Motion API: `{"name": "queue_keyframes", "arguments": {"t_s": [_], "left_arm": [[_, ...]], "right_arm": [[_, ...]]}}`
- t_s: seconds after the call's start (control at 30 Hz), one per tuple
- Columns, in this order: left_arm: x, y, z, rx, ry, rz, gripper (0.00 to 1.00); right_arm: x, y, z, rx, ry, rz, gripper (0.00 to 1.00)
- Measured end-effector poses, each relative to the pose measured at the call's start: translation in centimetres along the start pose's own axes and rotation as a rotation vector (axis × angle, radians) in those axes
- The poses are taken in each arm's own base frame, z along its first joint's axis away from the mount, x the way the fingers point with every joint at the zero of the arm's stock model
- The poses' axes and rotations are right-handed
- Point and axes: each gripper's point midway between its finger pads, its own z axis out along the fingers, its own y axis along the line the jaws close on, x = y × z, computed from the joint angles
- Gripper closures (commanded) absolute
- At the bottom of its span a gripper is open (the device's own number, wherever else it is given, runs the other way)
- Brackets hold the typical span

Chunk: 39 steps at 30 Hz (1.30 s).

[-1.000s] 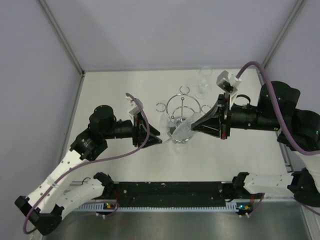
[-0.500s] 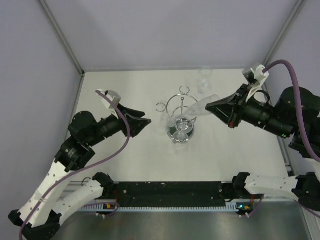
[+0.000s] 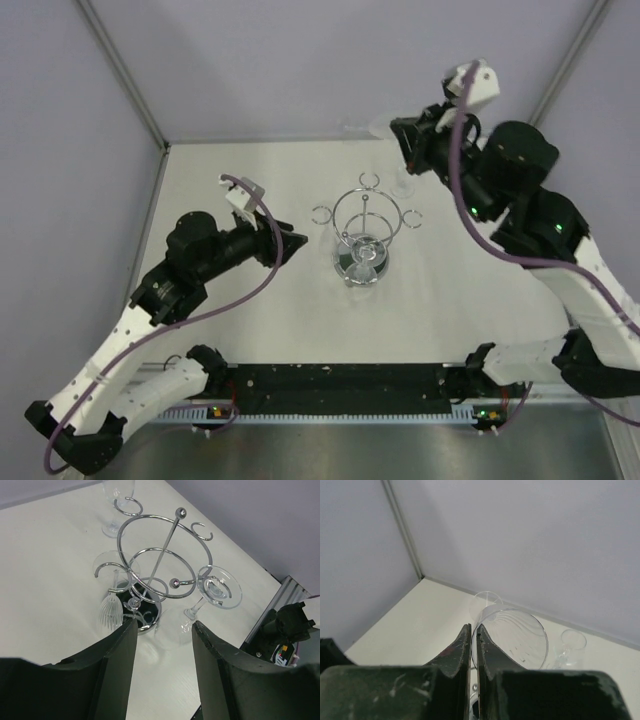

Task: Take the wine glass off the wine glass rack

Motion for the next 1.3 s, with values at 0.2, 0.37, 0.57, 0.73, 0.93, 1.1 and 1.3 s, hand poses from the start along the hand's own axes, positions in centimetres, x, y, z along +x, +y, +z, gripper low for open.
{"name": "queue_keyframes", "arguments": {"t_s": [0.2,0.37,0.57,0.73,0.93,1.1,1.3], "left_arm": [[1.3,0.5,0.0,-0.014,0.046,0.004,0.47],[1.7,0.5,0.0,-0.010,0.055,0.005,0.46],[2.3,0.3,0.1,0.004,0.077,0.000,0.47],[3.2,0.3,0.7,0.019,0.118,-0.012,0.47],[4.5,0.3,1.3,0.035,0.170,-0.028,0.47],[4.8,0.2,1.5,0.046,0.186,-0.034,0.47],[4.9,0.1,1.5,0.053,0.189,-0.035,0.47]], "right_arm": [[4.3,-2.1,8.9,0.092,0.094,-0.021,1.00],[9.3,-5.4,14.4,0.139,0.199,-0.007,1.00],[13.4,-8.2,18.1,0.148,0.290,0.040,1.00],[16.4,-9.0,20.3,0.130,0.356,0.073,1.00],[21.5,-9.5,21.7,0.129,0.487,0.072,1.00],[24.8,-10.0,21.6,0.145,0.583,0.045,1.00],[26.3,-11.2,21.6,0.182,0.635,-0.001,1.00]]}}
